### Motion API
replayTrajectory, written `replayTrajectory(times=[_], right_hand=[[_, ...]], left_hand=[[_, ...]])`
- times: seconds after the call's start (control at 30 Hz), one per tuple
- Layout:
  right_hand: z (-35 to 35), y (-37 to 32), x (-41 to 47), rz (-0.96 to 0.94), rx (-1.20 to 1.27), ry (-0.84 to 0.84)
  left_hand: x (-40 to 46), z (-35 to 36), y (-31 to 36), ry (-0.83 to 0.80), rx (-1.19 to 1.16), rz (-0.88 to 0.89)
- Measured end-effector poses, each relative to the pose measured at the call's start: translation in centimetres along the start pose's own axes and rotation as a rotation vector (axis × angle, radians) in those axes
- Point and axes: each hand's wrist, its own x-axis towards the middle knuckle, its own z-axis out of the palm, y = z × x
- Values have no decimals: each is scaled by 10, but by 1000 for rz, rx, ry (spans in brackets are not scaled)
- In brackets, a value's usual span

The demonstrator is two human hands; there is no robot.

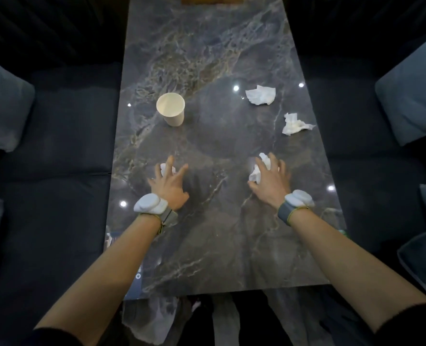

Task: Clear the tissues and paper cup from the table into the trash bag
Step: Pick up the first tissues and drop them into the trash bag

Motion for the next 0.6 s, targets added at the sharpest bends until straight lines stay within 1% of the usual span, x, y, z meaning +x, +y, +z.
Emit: replayTrajectory(times=[0.1, 0.2, 0.27, 0.4, 0.5, 0.6], right_hand=[[20, 3, 8, 34, -2, -51], [37, 6, 7, 8, 13, -82], [46, 8, -1, -28, 95, -74], [49, 8, -18, -103, 305, -89], [46, -8, -29, -189, 333, -86], [44, -35, -40, -327, 325, -117]], left_hand=[[4, 18, -5, -51, -22, -35], [4, 37, -9, -55, -15, -59], [-2, 45, -13, -25, -13, -45], [-25, 48, -19, 31, -143, -77], [-50, 49, -24, 134, -219, -109], [-78, 54, -29, 205, -276, -149]])
